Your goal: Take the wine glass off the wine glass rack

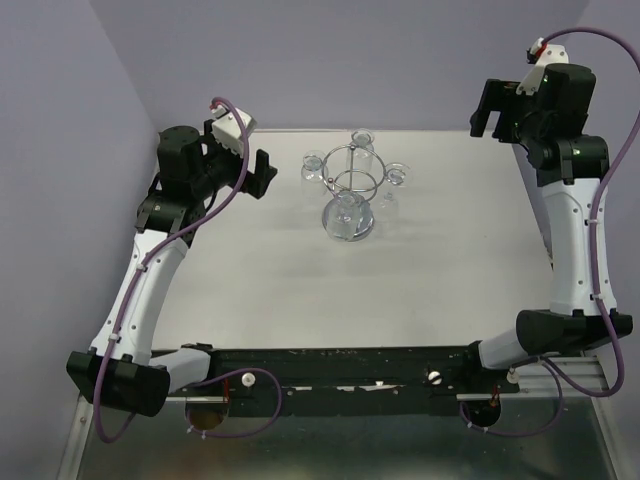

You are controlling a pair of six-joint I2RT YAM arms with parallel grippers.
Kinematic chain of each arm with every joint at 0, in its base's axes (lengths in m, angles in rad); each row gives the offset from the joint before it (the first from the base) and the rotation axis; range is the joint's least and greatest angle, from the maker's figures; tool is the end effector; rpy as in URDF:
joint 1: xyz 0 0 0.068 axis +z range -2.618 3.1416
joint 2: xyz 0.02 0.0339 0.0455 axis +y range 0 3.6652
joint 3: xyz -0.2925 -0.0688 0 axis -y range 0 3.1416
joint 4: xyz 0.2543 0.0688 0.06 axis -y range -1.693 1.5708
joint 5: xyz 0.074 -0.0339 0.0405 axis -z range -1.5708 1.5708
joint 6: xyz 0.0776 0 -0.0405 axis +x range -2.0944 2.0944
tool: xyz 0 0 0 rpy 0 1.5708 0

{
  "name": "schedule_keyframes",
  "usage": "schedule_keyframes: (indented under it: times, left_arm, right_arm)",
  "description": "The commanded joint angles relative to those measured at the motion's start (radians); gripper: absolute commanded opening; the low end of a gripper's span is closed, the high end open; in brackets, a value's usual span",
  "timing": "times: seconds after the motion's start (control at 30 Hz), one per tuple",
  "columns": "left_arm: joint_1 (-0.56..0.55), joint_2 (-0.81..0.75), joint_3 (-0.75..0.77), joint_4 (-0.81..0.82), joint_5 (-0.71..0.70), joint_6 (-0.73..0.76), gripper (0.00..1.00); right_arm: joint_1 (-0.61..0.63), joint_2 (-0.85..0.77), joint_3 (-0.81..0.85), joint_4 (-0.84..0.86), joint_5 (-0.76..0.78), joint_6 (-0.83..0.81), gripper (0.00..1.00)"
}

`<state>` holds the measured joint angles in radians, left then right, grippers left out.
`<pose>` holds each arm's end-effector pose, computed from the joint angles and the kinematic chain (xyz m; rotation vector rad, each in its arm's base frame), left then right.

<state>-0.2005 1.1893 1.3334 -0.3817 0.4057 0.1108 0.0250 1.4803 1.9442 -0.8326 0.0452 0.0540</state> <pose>0.2833 -0.0888 0.4467 0.5624 1.7197 -0.4300 0.3355 0.0049 0.5176 0.0582 1.9382 0.0087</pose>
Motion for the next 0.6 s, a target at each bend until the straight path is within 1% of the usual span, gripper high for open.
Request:
schedule_keyframes:
  times: [0.0, 0.3, 0.5, 0.57]
  left_arm:
    - [-0.005, -0.019, 0.003, 0.029, 0.013, 0.004, 0.99]
    - [-0.004, 0.042, 0.133, 0.087, -0.057, -0.002, 0.99]
    - [-0.004, 0.055, 0.187, 0.069, 0.014, 0.001, 0.99]
    - [-0.004, 0.047, 0.191, 0.032, 0.108, 0.032, 0.99]
  right_arm:
    - [0.004, 0.024, 0.07, 0.007, 0.008, 0.009, 1.0]
    - [0.004, 0.058, 0.163, 0.009, 0.015, -0.003, 1.0]
    - [0.004, 0.058, 0.217, 0.007, -0.019, 0.001, 1.0]
    - [0.004, 0.055, 0.21, 0.012, -0.03, -0.002, 1.0]
